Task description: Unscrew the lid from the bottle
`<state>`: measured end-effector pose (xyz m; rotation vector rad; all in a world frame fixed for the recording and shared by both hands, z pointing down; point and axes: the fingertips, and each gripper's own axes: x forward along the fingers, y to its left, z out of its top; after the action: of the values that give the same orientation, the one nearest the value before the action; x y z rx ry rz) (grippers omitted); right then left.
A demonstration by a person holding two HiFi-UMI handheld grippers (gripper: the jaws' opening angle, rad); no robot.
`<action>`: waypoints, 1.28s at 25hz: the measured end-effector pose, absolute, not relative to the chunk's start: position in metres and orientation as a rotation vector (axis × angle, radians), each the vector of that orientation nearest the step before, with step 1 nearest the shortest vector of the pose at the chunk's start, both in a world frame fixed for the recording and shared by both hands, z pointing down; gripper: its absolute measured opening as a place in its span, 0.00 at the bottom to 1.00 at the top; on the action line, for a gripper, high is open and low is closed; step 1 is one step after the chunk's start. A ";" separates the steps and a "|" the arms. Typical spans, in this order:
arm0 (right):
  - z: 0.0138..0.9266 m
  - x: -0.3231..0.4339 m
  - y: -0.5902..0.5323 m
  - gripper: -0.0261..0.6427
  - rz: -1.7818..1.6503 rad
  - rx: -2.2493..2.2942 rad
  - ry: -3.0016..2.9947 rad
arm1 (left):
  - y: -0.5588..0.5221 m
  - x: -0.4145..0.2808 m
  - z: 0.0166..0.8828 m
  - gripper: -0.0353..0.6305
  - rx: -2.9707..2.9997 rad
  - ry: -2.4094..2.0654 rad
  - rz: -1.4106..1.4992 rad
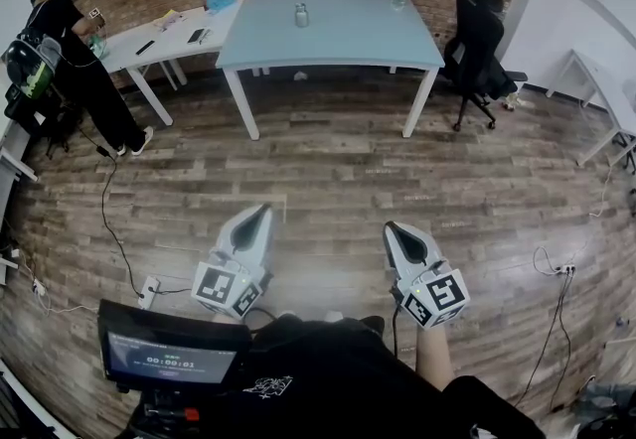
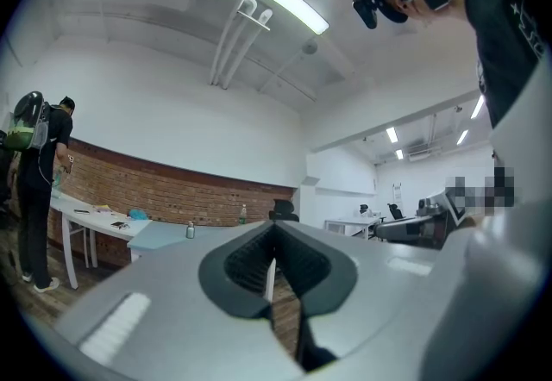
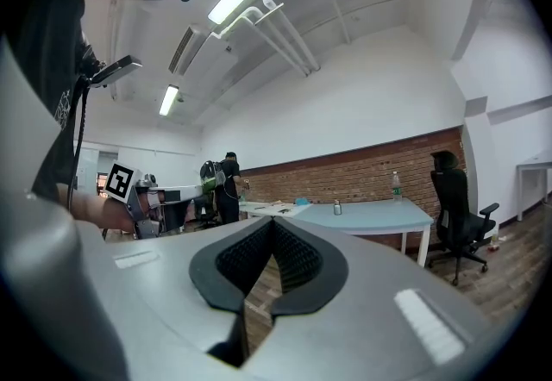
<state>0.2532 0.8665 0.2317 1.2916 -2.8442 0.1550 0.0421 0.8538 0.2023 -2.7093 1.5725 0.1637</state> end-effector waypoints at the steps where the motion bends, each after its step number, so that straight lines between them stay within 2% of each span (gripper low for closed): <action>1: 0.231 0.254 0.866 0.04 0.156 1.290 -2.845 | 0.854 0.043 0.202 0.05 -2.710 1.576 0.165; 10: 0.233 0.259 0.865 0.04 0.196 1.291 -2.849 | 0.854 0.044 0.198 0.05 -2.704 1.585 0.144; 19: 0.243 0.229 0.879 0.04 0.191 1.165 -2.881 | 0.856 0.033 0.208 0.05 -2.705 1.601 0.140; 32: 0.246 0.206 0.847 0.04 0.215 1.174 -2.843 | 0.797 0.029 0.208 0.05 -2.767 1.518 0.122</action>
<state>0.2062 0.8473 0.2458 1.1735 -2.8433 0.2155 0.0287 0.7972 0.2079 -2.7669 1.5181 0.1221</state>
